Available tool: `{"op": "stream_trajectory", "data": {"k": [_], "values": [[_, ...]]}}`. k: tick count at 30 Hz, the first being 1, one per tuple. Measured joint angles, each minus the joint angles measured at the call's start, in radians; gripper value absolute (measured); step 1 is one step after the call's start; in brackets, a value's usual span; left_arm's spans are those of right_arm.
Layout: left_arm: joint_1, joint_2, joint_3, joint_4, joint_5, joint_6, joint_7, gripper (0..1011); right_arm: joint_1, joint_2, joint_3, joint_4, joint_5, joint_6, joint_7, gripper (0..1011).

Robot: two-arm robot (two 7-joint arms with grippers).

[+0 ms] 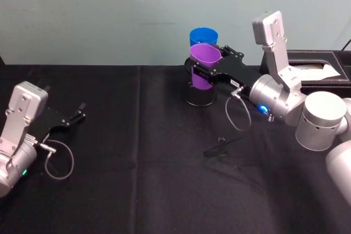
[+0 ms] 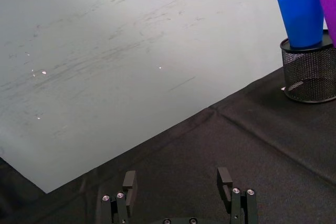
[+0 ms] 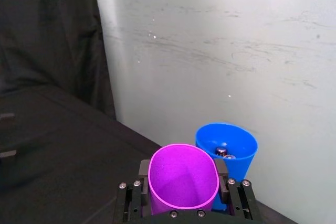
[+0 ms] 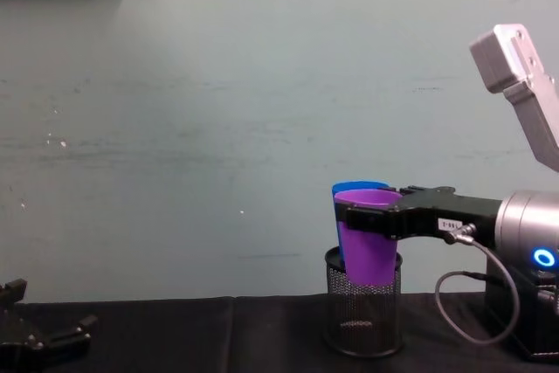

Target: Pick up one cup with a gripper and tap it against the other cup.

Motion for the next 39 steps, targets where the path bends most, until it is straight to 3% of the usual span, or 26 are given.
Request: {"op": "stream_trajectory", "data": {"k": [28,39], "values": [[0.0,0.0,0.0,0.0,0.0,0.0,0.0,1000,0.083,-0.037,0.012,0.107,-0.013,-0.024,0.014,732],[0.0,0.0,0.0,0.0,0.0,0.0,0.0,1000,0.09,-0.042,0.016,0.116,-0.014,-0.029,0.018,732]]}}
